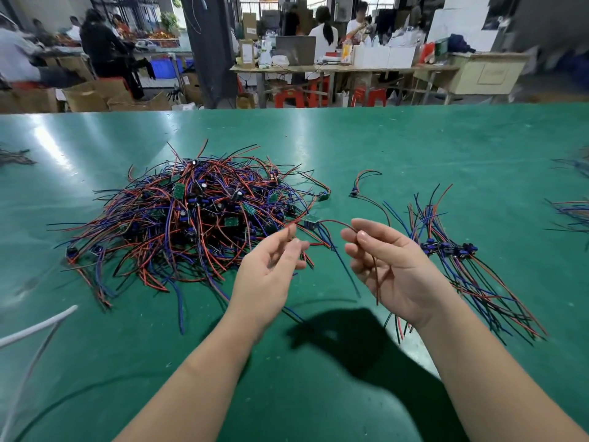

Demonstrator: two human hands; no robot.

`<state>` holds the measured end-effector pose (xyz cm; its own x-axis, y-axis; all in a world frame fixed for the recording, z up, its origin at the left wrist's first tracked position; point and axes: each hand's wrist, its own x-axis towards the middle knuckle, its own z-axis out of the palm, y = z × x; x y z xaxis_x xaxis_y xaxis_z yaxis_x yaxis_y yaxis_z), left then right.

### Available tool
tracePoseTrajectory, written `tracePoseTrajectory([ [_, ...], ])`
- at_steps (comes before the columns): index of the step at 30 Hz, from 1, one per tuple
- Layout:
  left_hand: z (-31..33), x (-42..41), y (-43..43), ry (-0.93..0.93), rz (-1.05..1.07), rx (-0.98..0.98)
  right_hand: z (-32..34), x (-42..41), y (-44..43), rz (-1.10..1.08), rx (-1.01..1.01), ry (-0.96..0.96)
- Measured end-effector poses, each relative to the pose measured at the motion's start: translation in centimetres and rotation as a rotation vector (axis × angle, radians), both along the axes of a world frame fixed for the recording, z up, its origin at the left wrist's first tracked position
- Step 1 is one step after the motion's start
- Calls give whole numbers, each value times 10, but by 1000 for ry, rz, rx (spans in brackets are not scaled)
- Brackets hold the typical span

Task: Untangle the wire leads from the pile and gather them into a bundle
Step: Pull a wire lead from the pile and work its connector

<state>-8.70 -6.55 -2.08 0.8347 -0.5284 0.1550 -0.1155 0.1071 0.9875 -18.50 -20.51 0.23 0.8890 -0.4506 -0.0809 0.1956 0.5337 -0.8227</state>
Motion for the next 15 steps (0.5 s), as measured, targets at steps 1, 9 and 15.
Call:
tracePoseTrajectory([
  [1, 1, -1, 0, 22, -25, -35, 0, 0, 1, 30, -12, 15],
  [9, 6, -3, 3, 15, -121, -219, -9, 0, 15, 379, -190, 270],
  [15, 14, -4, 5, 256, -197, -372, -5, -2, 12, 274, -263, 280],
])
